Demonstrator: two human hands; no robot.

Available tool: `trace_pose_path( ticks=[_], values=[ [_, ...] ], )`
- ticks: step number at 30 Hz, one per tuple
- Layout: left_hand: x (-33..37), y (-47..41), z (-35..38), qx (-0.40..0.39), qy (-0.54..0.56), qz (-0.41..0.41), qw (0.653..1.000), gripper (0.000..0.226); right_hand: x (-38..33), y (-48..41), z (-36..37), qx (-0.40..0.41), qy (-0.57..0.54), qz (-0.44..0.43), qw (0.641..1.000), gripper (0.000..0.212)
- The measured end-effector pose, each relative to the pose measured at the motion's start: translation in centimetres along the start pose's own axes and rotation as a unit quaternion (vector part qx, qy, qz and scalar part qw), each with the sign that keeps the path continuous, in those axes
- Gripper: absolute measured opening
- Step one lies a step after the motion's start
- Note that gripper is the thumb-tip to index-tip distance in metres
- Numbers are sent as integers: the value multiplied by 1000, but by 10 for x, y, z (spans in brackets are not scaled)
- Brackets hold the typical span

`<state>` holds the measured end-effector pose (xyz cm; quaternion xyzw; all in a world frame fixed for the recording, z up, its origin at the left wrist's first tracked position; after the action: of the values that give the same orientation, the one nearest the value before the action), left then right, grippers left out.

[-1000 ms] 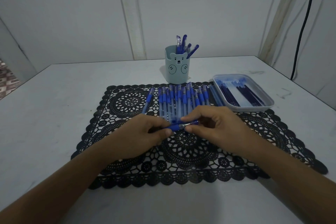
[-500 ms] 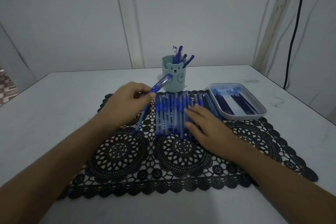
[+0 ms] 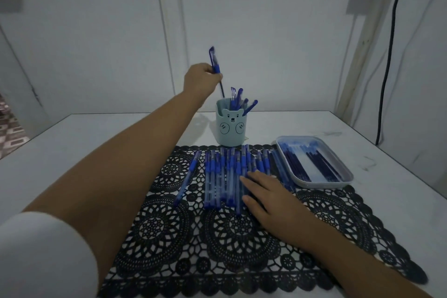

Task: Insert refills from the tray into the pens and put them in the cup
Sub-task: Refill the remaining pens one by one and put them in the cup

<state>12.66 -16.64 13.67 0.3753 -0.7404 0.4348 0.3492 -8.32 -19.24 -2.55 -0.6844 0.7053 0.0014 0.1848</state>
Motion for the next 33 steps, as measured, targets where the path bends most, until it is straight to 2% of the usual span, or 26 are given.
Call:
trace_pose_path(
  ticks=[1, 4, 8, 13, 15, 18, 22, 25, 28, 33],
  values=[
    [-6, 1, 9, -13, -31, -3, 999, 14, 0, 0, 1, -2, 0, 0, 1000, 75],
    [-19, 8, 31, -63, -85, -15, 994, 16, 1, 0, 2, -5, -2, 0, 1000, 61],
    [-27, 15, 37, -103, -92, -22, 990, 16, 1, 0, 1, -6, -7, 4, 1000, 52],
    [-27, 30, 10, -81, -116, 25, 990, 24, 2, 0, 1, -2, -13, 4, 1000, 51],
    [-36, 45, 0, -83, -168, 46, 981, 23, 3, -1, 2, -4, -12, 4, 1000, 56],
    [-67, 73, -6, -114, -259, 43, 958, 23, 2, 0, 2, 3, -5, 1, 1000, 80],
    [-109, 107, -13, -138, -377, 7, 916, 34, -1, 1, -3, 12, -15, 0, 1000, 51],
    [-117, 120, -17, -131, -420, 5, 898, 40, -3, 1, -6, 14, -14, -4, 1000, 50],
    [-115, 124, -18, -133, -435, 12, 891, 29, -3, 1, -6, 17, -23, 1, 1000, 49],
    [-99, 131, -21, -118, -418, 61, 899, 25, 0, 1, -8, 25, -53, 9, 998, 48]
  ],
)
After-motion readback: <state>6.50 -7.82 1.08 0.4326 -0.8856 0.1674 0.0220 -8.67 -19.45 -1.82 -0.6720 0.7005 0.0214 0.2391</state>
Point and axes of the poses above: each hand's wrist, its own y-axis away from the middle knuckle, its own z-axis out of the palm, x = y × z, the point moved 10 cm from there along -y, towards the middle knuckle, and after that the axes turned 1 degree about -z, right-handed, at the moved point
